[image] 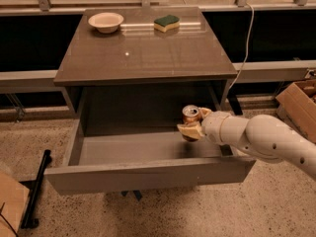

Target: Place orange can into top drawer

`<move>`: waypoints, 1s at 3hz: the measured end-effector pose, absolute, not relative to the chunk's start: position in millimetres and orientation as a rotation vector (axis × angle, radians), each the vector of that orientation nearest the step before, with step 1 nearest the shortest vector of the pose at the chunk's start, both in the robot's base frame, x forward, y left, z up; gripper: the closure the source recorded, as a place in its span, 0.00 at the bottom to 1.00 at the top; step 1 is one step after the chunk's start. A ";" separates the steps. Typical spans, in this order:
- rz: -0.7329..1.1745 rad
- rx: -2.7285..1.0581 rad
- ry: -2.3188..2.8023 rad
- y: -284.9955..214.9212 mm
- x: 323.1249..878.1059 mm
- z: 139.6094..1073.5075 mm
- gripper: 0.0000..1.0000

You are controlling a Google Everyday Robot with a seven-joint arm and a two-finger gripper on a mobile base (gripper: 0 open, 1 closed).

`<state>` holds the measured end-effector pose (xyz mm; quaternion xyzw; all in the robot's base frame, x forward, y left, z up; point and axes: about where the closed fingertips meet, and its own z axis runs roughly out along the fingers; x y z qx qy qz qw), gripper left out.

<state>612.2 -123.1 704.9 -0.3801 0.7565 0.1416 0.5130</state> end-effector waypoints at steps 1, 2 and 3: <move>0.343 -0.917 1.818 -121.0 612.3 704.6 0.12; 0.346 -0.919 1.817 -119.5 612.3 704.4 0.00; 0.346 -0.919 1.817 -119.4 612.3 704.4 0.00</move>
Offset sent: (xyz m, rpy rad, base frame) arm 0.0000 0.0017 -0.0002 0.0005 0.0004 0.0028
